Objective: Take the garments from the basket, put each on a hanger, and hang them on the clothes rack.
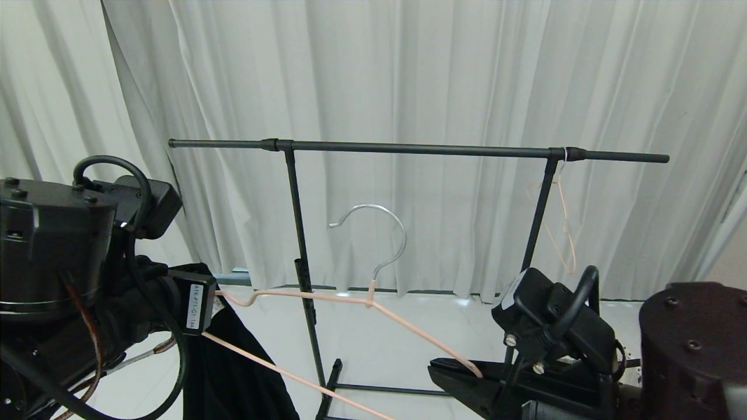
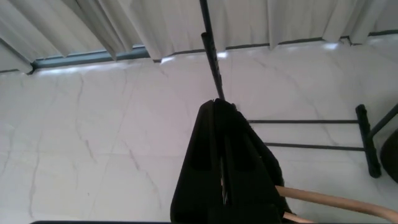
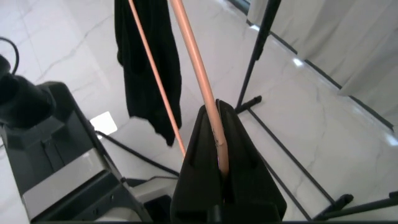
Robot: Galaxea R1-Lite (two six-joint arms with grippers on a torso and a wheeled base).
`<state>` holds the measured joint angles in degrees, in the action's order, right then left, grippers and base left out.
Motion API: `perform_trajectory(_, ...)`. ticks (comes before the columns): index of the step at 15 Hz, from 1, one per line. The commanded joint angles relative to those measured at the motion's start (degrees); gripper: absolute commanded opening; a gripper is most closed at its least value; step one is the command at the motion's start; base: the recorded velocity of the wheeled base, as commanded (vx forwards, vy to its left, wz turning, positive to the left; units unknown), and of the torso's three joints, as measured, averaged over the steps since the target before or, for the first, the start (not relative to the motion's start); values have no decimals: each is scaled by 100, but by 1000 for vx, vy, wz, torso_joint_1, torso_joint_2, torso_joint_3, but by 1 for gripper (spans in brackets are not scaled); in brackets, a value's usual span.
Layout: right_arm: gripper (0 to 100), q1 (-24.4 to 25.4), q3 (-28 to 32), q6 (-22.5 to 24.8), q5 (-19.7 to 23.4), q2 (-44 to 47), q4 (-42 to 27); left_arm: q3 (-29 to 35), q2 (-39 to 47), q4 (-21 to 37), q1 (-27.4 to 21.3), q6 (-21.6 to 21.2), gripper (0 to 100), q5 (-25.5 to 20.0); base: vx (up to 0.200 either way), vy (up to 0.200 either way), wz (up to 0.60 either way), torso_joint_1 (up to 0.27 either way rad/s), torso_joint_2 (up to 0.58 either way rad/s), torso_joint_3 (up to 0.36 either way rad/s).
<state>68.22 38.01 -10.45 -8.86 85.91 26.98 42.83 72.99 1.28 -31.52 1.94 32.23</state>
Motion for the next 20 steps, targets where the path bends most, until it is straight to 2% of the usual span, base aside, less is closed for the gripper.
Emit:
perform_trajectory(1,0,-2,-22,-1,-1,75,18,-46,23,-5,15,0,0,2,0,0,0,0,0,0)
perform_trajectory(4,0,-10,-136,-1,-1,-83,-8,-125,84,4,111,0,0,222,0,0,0,0,0,0)
perform_trajectory(12,0,-45,-206,-10,-37,-118,-8,-143,84,109,103,-9,0,328,0,0,0,0,0,0)
perform_trajectory(15,0,-54,-198,-1,-72,-65,-8,-143,58,109,-38,-9,0,372,0,0,0,0,0,0)
perform_trajectory(17,0,-37,-171,-1,-63,-13,-8,-143,58,109,-354,8,0,372,0,0,0,0,0,0)
perform_trajectory(20,0,-45,-171,-10,-89,-30,0,-152,84,109,-390,8,0,363,0,0,0,0,0,0)
